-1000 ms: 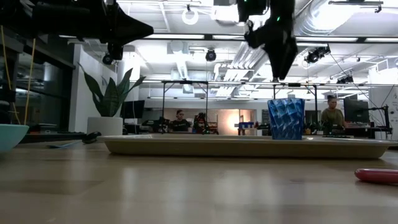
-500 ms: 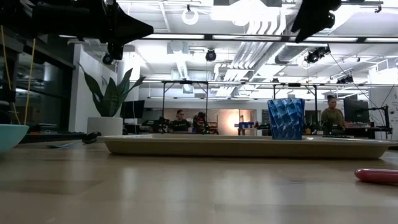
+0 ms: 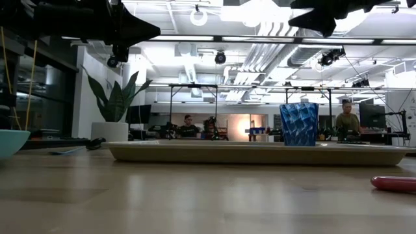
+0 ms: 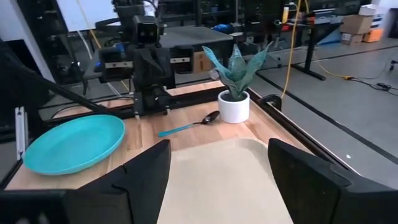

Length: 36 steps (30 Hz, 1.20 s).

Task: Pick and place plate/cup/fork/spoon on tray
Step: Put the light blue plate to the center of the light brown serving tray

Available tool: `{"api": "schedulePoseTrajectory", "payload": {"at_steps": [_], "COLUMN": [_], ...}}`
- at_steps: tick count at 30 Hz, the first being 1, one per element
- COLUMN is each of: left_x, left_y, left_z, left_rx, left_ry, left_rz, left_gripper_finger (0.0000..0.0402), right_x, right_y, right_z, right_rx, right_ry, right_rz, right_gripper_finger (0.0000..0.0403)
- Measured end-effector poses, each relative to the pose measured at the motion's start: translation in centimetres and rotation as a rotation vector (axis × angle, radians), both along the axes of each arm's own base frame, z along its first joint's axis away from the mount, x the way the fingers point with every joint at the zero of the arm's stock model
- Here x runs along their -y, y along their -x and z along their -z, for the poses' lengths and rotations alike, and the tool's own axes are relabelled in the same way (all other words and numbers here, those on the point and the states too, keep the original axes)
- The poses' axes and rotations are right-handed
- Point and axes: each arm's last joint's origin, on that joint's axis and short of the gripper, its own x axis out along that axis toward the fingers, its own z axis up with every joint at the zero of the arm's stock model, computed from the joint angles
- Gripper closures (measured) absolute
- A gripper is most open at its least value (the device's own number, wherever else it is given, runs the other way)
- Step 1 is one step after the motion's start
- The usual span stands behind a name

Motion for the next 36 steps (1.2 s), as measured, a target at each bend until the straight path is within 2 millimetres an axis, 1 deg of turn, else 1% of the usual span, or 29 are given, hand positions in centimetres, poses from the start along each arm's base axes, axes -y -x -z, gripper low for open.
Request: {"api": "schedulePoseTrajectory", "payload": {"at_steps": [12, 15, 19, 21, 24, 27, 29, 32, 36], "left_x": [0.0, 0.0, 0.2, 0.5, 1.7, 3.7, 5.4, 8.4, 12.2], "left_y": [0.0, 0.0, -0.2, -0.6, -1.6, -2.3, -2.6, -2.8, -2.7], "left_z": [0.0, 0.3, 0.4, -0.4, -2.1, -2.8, -3.3, -3.1, -2.2], "left_rx": [-0.004, -0.043, -0.095, -0.148, -0.298, -0.530, -0.652, -0.796, -0.880], "left_ry": [-0.001, -0.037, -0.045, -0.033, -0.025, -0.023, -0.018, 0.012, -0.049], "left_rz": [-0.003, 0.004, 0.060, 0.122, 0.211, 0.305, 0.375, 0.466, 0.579], "left_gripper_finger": [0.0401, 0.0398, 0.0367, 0.0341, 0.0296, 0.0251, 0.0225, 0.0196, 0.0184], "right_x": [0.0, 0.0, 0.0, 0.0, 0.0, 0.0, 0.0, 0.0, 0.0], "right_y": [0.0, 0.0, -0.1, -0.1, -0.1, -0.1, 0.0, 0.0, 0.0], "right_z": [0.0, 0.0, 0.0, 0.0, 0.0, 0.0, 0.1, 0.2, 0.3], "right_rx": [0.004, 0.003, 0.000, -0.002, -0.002, -0.005, -0.012, -0.020, -0.027], "right_ry": [-0.001, -0.001, 0.008, 0.010, 0.010, 0.010, 0.009, 0.007, -0.014], "right_rz": [0.001, 0.001, -0.001, -0.001, 0.000, 0.001, 0.001, 0.002, 0.005], "right_gripper_finger": [0.0142, 0.0142, 0.0142, 0.0142, 0.0142, 0.0142, 0.0142, 0.0142, 0.0142]}}
